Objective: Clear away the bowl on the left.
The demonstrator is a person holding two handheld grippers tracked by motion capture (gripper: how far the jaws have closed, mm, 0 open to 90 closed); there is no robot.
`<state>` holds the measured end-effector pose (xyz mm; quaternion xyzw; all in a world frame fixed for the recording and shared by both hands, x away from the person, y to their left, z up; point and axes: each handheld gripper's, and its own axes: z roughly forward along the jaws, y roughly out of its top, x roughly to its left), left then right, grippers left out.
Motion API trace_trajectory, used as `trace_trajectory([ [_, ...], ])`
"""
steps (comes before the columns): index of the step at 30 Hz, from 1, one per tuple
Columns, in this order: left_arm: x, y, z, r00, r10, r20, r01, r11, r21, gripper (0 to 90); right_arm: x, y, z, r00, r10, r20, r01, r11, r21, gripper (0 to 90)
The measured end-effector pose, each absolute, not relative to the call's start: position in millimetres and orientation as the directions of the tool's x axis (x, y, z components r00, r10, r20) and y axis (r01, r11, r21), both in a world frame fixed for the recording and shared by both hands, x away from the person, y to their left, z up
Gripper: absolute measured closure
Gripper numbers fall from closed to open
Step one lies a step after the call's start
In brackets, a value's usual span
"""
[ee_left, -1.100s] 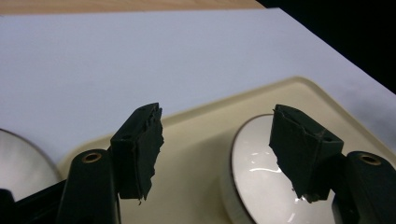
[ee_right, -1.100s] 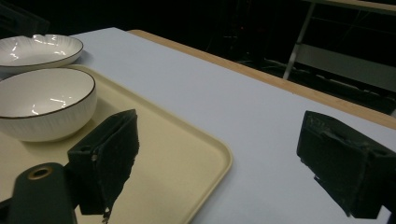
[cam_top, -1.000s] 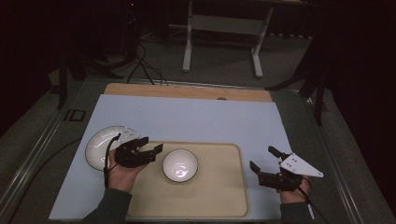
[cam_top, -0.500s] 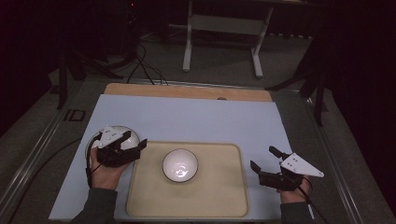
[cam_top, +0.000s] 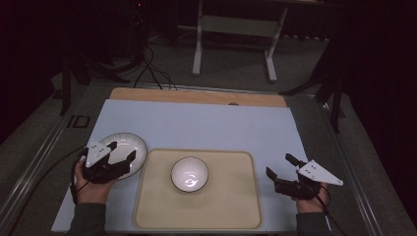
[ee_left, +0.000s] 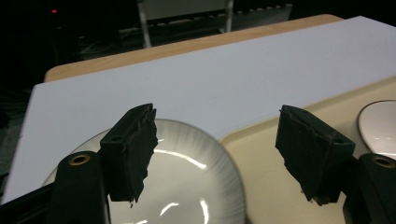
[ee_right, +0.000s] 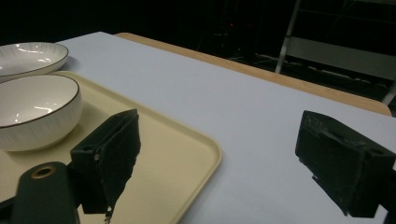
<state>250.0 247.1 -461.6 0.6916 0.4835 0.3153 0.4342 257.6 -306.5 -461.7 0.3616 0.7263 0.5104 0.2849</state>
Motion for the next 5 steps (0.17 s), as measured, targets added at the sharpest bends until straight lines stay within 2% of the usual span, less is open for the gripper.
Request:
trace_trajectory([
  [5, 245.3, 257.3, -464.9, 0.296, 0.955, 0.029, 0.395, -0.150, 0.906, 29.0, 259.8, -307.4, -463.8, -0.568, 0.822, -0.041, 0.242, 0.214, 0.946, 13.7],
])
